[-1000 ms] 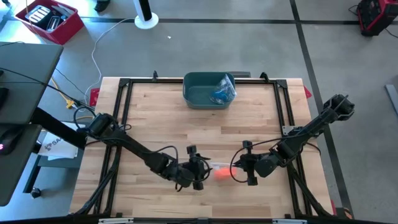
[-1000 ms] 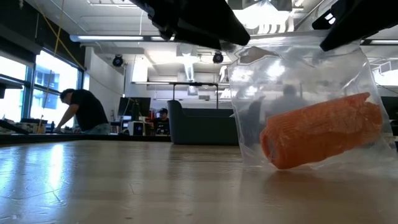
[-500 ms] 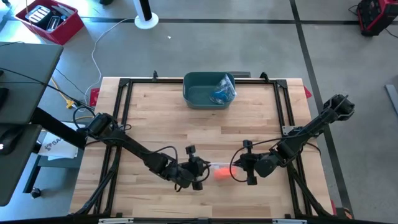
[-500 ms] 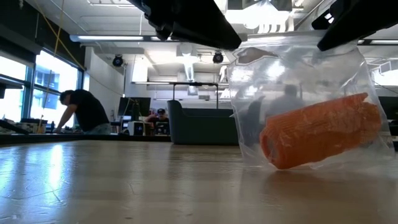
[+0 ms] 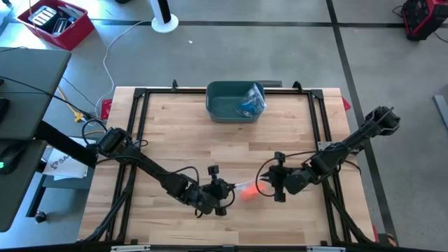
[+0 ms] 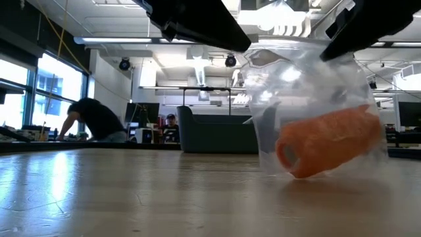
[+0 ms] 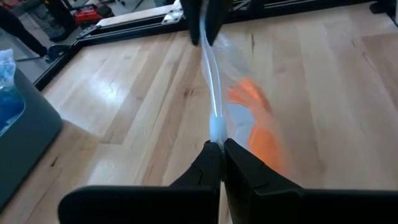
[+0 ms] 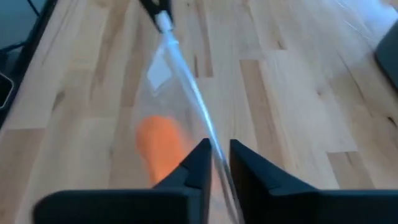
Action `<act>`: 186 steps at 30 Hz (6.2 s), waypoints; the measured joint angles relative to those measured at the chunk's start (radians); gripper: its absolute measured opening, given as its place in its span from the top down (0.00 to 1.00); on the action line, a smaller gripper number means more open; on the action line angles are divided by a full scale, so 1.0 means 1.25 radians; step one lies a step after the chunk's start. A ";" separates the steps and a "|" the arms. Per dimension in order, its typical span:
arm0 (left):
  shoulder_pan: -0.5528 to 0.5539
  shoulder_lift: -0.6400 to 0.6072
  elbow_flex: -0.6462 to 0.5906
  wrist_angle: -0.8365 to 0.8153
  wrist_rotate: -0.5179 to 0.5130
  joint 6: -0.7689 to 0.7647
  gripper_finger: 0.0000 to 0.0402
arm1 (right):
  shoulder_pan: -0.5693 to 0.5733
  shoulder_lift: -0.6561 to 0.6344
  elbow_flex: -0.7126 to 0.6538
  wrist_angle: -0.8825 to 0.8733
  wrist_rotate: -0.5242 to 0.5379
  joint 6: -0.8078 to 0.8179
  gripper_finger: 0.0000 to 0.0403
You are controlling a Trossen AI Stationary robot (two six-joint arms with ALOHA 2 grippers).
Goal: Roll bandage
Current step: Close the transparent zip bag, then put the transparent zip bag with the orange bandage into the blue bin
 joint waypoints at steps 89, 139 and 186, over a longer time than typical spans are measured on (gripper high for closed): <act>-0.026 0.000 0.000 -0.051 0.010 -0.060 1.00 | -0.066 0.361 0.329 0.069 -0.092 -0.439 0.83; -0.051 -0.004 0.108 -0.185 0.012 -0.025 1.00 | -0.017 0.124 0.329 -0.256 -0.063 -0.186 0.70; -0.214 -0.070 -0.068 -0.840 -0.233 -1.117 0.59 | -0.479 0.270 0.650 -0.252 0.024 -0.098 1.00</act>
